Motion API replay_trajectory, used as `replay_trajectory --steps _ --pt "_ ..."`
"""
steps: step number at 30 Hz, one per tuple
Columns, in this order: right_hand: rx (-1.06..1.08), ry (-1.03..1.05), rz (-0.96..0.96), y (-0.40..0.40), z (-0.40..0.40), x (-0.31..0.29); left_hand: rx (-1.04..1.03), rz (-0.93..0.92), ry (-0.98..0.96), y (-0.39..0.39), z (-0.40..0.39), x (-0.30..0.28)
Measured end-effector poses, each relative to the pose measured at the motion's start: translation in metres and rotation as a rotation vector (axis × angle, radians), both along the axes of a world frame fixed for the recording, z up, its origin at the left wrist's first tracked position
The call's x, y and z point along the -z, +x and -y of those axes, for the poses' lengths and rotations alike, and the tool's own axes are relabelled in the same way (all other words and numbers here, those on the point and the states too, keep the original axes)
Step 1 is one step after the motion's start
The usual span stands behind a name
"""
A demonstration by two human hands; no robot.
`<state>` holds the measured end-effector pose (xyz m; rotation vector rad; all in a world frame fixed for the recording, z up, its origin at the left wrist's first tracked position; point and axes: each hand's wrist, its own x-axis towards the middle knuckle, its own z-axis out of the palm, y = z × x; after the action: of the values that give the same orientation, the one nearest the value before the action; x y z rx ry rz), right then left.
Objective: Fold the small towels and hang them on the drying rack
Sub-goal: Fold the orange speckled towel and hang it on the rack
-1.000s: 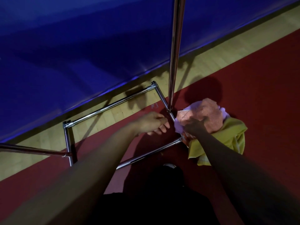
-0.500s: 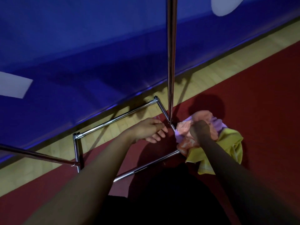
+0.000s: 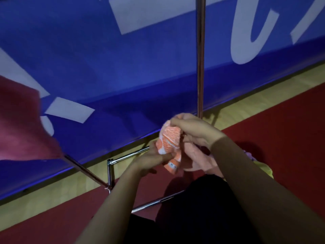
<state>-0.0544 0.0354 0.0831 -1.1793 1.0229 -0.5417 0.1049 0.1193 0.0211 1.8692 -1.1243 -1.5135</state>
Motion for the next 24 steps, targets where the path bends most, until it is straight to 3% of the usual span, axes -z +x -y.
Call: replay_trajectory --steps 2,4,9,15,20,24 --pt "-0.013 -0.033 0.065 0.021 -0.003 -0.024 -0.092 -0.089 -0.009 0.019 -0.006 -0.012" --pt "0.024 -0.037 0.092 0.041 -0.002 -0.037 -0.225 -0.207 -0.136 0.04 -0.012 -0.019" --pt "0.226 0.025 0.094 0.073 0.001 -0.01 -0.48 -0.519 -0.256 0.078 -0.017 -0.037" --pt "0.054 -0.107 -0.009 0.088 0.001 -0.003 -0.453 -0.875 -0.308 0.081 -0.016 -0.068" --pt "-0.201 0.014 0.104 0.09 -0.007 0.01 -0.504 -0.815 -0.202 0.08 -0.005 -0.059" --pt "-0.416 -0.138 -0.16 0.093 -0.01 0.022 -0.543 -0.637 -0.175 0.087 -0.001 -0.042"
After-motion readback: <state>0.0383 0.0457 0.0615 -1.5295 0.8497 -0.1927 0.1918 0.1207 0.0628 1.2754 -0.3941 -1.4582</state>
